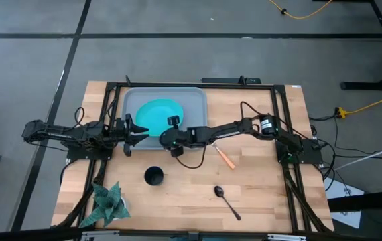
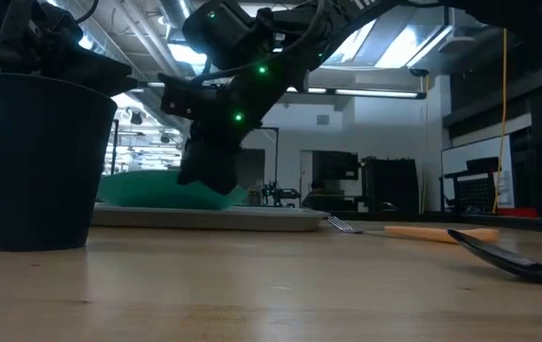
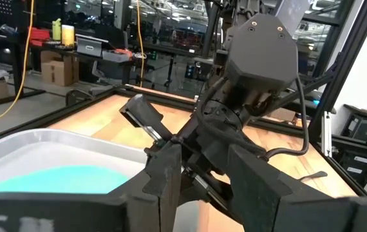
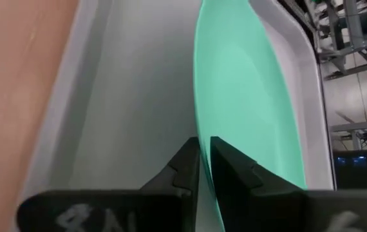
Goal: Pick and place plate/cup/fork/spoon on tray
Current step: Put the blue plate on the serving tray, then put the black cup on the top right of the serving tray
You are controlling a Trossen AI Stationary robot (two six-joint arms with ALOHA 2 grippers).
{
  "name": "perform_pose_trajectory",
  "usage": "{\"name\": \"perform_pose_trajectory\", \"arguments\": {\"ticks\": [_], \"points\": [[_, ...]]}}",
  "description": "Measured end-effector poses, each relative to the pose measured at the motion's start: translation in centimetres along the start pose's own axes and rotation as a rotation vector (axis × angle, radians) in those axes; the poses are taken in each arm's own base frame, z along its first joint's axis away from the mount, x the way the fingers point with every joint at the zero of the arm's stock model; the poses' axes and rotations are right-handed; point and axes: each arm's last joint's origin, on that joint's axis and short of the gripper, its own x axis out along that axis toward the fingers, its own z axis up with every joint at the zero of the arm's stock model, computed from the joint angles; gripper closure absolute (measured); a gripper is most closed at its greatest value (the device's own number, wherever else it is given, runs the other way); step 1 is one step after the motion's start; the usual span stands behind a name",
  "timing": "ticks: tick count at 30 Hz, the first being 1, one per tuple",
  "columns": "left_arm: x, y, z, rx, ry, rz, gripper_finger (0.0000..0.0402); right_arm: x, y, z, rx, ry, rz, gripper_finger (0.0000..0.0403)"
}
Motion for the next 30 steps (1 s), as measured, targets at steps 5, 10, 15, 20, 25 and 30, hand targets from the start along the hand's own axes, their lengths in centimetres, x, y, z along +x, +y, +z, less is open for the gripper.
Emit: {"name": "perform_pose_trajectory", "arguments": {"ticks": [5,10,15,20,25,30], "points": [[0.0,0.0,0.0,0.000,0.000,0.000,0.0280,0.0,0.1,0.4,0.014,-0.073,0.071,0.0358],[0.0,0.0,0.0,0.000,0.000,0.000,0.0280,0.0,0.1,0.5,0.015,-0.079,0.074,0.0358],[0.0,0.0,0.0,0.000,0.000,0.000,0.0280,0.0,0.1,0.4,0.050,-0.075,0.073,0.0358],[0.0,0.0,0.0,0.000,0.000,0.000,0.0280,0.0,0.1,0.4,0.066,-0.068,0.078,0.0358],[0.0,0.0,0.0,0.000,0.000,0.000,0.0280,0.0,0.0,0.3,0.066,-0.046,0.035,0.0357],[0.0,0.0,0.0,0.000,0.001,0.000,0.0280,-1.1,-0.1,0.2,0.028,0.113,-0.205,0.0357]]}}
